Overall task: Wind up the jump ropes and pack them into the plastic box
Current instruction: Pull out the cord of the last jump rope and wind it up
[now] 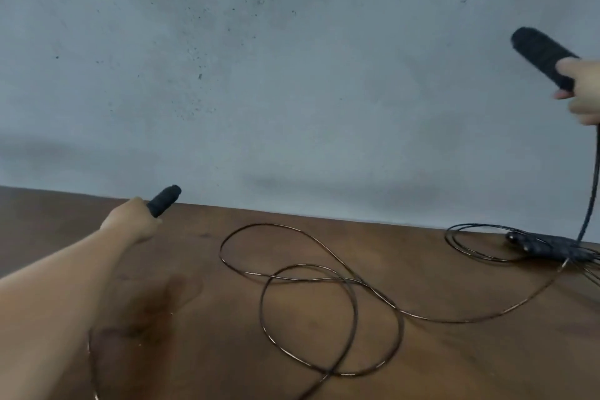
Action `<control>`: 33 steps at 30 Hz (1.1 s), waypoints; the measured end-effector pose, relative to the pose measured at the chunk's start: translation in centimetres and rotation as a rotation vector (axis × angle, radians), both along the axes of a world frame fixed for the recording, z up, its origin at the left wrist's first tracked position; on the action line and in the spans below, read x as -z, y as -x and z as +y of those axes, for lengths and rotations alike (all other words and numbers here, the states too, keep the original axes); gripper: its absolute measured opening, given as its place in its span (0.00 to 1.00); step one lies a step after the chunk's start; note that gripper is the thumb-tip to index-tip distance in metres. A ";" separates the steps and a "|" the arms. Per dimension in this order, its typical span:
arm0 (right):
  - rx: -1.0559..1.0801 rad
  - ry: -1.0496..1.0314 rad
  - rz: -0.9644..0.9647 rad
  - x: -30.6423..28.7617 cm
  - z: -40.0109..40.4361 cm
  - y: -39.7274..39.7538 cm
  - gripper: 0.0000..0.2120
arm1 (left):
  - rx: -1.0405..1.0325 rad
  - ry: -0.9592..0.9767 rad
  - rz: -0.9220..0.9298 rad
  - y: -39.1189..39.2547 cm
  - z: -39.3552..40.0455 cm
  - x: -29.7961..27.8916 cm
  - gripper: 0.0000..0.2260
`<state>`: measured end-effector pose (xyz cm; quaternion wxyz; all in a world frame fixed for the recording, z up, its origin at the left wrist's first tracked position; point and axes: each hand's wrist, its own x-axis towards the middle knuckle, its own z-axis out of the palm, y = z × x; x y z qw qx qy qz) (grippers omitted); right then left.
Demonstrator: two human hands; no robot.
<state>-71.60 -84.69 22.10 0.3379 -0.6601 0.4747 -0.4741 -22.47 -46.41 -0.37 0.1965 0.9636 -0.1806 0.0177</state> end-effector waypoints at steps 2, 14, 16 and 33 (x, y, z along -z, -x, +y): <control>-0.076 -0.028 -0.078 1.4 2.5 -1.6 0.13 | -0.048 0.121 0.041 0.3 -1.0 1.1 0.20; -0.487 -0.195 0.356 15.5 9.0 -10.5 0.01 | -0.136 1.282 0.573 3.5 -8.1 -0.5 0.04; -0.479 -0.217 0.440 17.0 9.4 -10.6 0.03 | -0.093 1.335 0.667 3.6 -9.3 -0.7 0.07; -0.652 -0.258 1.167 23.7 8.6 -7.6 0.16 | -0.016 -0.036 0.046 9.3 -10.6 5.3 0.28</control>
